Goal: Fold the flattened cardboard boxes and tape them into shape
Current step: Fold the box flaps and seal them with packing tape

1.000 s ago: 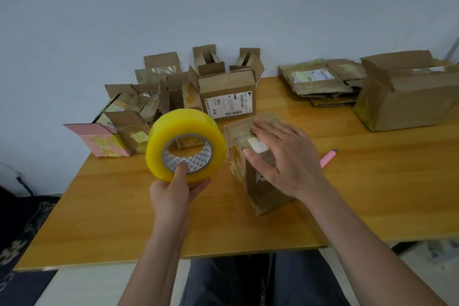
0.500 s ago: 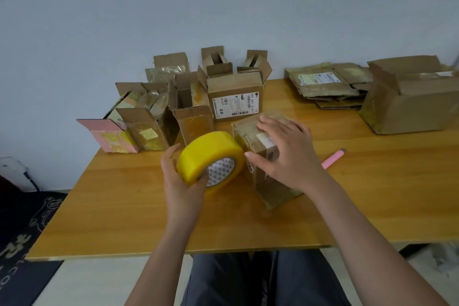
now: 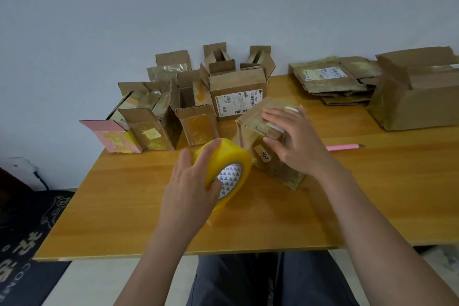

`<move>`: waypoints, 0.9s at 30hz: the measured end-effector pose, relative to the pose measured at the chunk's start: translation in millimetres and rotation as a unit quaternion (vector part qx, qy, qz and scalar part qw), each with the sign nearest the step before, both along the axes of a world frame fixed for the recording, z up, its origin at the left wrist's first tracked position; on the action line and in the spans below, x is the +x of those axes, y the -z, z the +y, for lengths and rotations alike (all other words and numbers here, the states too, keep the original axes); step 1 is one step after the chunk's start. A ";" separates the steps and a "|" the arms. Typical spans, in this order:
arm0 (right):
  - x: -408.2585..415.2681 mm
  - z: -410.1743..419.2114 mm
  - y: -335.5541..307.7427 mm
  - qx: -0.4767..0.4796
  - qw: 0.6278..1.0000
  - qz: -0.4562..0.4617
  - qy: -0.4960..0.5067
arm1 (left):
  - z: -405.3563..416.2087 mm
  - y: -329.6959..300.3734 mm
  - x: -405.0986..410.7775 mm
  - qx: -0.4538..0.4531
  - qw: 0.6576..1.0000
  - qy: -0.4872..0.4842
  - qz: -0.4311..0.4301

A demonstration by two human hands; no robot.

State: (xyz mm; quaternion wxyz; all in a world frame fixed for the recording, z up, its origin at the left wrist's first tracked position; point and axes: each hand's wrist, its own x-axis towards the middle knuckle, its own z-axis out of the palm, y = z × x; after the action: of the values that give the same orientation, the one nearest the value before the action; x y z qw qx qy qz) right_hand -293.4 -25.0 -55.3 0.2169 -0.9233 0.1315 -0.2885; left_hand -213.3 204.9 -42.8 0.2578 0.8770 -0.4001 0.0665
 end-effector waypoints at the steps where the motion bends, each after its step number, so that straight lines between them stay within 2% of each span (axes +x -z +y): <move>1: 0.4 0.3 0.4 -0.001 1.000 -0.002 0.001 | -0.3 -3.3 -1.1 0.004 1.000 0.000 -0.001; 6: 2.6 3.7 1.6 -0.008 1.000 -0.021 0.021 | -22.0 -24.4 0.9 -0.026 0.999 0.025 -0.024; 11: 14.7 13.0 7.6 -0.016 0.992 -0.079 0.100 | -46.5 -44.2 23.5 -0.020 0.999 -0.002 0.044; 13: 17.8 14.0 8.9 -0.001 0.990 -0.092 0.104 | -51.2 -48.6 32.6 0.011 0.994 0.014 0.105; 14: 18.7 13.5 9.0 0.003 0.990 -0.099 0.102 | -52.7 -49.8 35.2 0.032 0.985 0.027 0.166; 16: 19.6 12.6 9.7 0.008 0.989 -0.111 0.096 | -52.3 -52.0 34.0 0.071 0.944 0.044 0.320; 18: 19.9 12.0 9.7 0.011 0.989 -0.115 0.093 | -51.8 -54.7 33.5 0.075 0.920 0.039 0.382; 23: 19.3 9.5 9.7 0.022 0.991 -0.112 0.074 | -54.3 -58.5 33.8 0.151 0.932 0.016 0.329; 27: 19.5 8.9 6.8 0.015 0.992 -0.099 0.074 | -50.5 -51.4 34.4 0.084 0.935 0.006 0.344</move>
State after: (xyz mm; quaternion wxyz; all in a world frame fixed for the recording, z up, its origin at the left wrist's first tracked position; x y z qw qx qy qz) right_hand -273.9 -16.1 -62.1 0.2206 -0.8745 0.1820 -0.3918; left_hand -179.0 154.4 8.6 0.3056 0.8620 -0.2965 -0.2750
